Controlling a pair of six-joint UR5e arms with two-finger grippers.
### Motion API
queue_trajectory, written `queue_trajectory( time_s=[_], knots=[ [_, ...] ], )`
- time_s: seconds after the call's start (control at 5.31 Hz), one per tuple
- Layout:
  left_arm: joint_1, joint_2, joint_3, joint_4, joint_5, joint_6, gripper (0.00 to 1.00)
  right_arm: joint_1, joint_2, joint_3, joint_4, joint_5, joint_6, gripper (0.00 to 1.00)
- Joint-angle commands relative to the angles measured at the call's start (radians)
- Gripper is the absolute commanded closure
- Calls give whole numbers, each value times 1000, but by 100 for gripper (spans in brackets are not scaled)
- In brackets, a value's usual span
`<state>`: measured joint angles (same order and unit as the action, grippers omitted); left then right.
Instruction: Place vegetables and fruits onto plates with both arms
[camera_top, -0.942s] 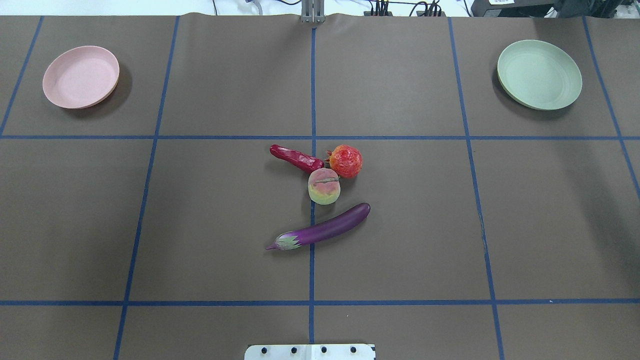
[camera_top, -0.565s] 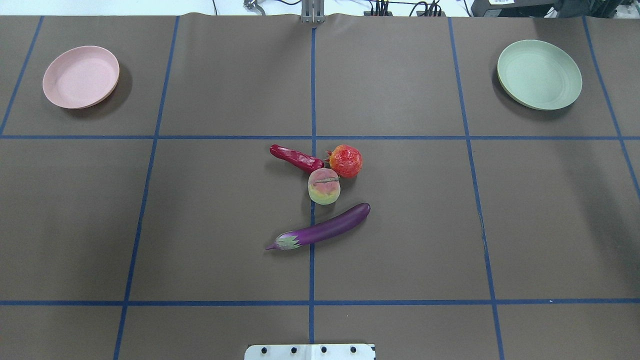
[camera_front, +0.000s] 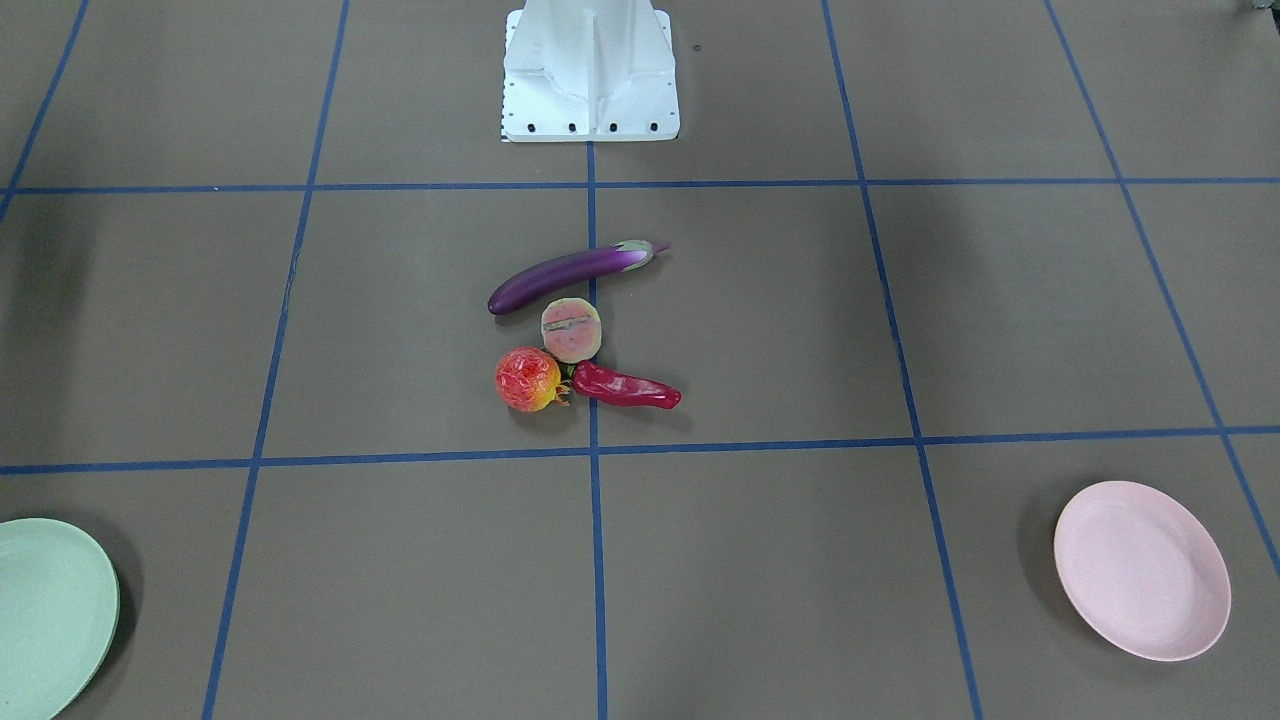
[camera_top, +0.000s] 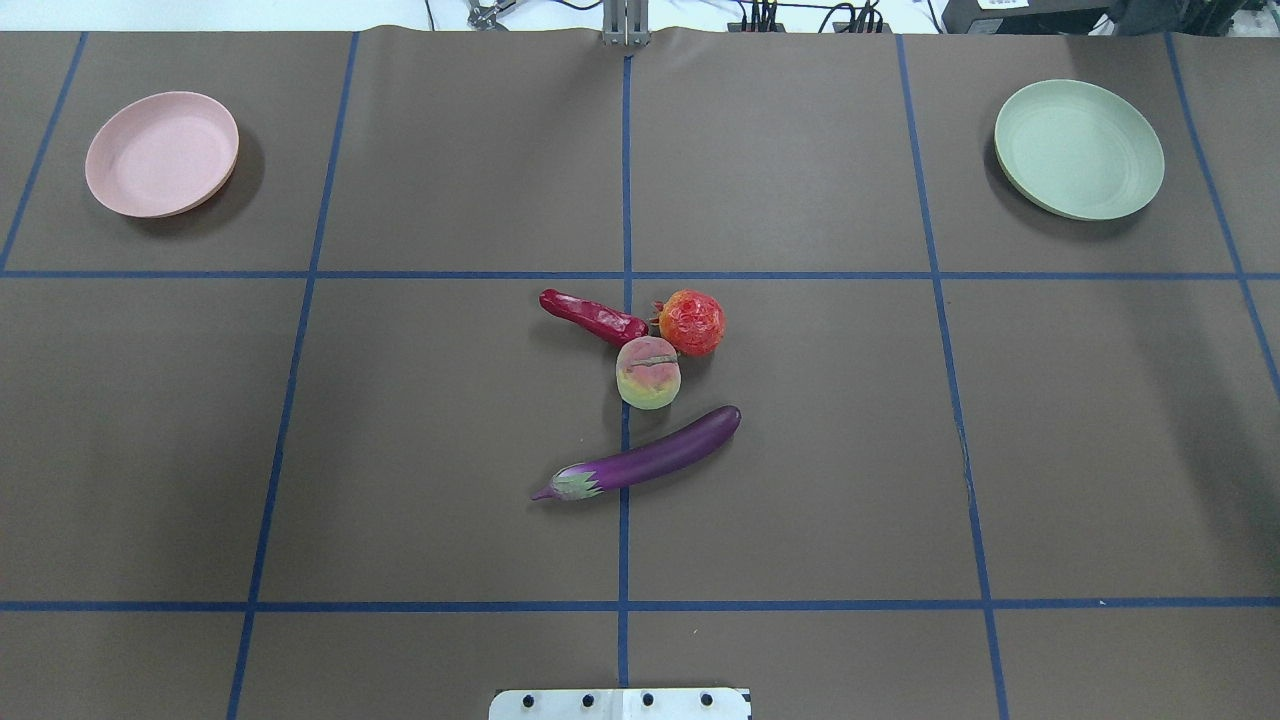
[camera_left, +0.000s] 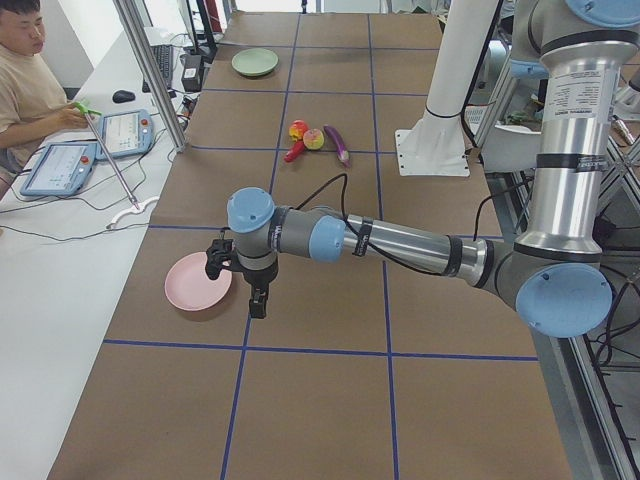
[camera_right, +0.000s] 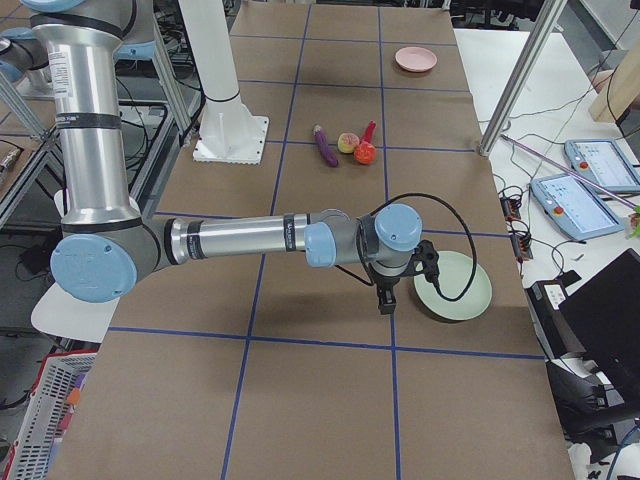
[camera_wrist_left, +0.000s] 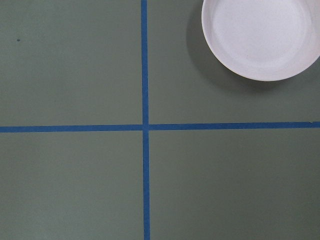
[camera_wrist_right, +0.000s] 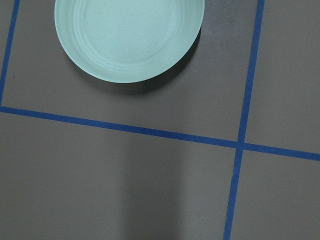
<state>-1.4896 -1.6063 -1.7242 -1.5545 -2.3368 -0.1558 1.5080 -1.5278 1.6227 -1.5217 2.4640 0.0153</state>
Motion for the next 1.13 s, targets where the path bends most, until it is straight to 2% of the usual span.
queue_trajectory(
  time_s=[0.0,0.19,0.38,0.56,0.75,0.94],
  knots=[
    [56,12,1,-13,-155,-5,0,-18,-44,-20,58,16,0,0],
    [142,11,-23,-36,-200,-89,0,-29,-70,-35,149,16,-6,0],
    [272,2,-50,-202,-190,-272,0,-54,-83,-67,249,16,-2,0],
    [383,-45,-52,-351,-182,-532,0,-87,-92,-72,290,16,2,0],
    [478,-131,-60,-381,-174,-723,0,-94,-94,-78,291,16,2,0],
    [549,-185,-66,-383,-115,-808,0,-95,-92,-78,293,16,2,0]
  ],
)
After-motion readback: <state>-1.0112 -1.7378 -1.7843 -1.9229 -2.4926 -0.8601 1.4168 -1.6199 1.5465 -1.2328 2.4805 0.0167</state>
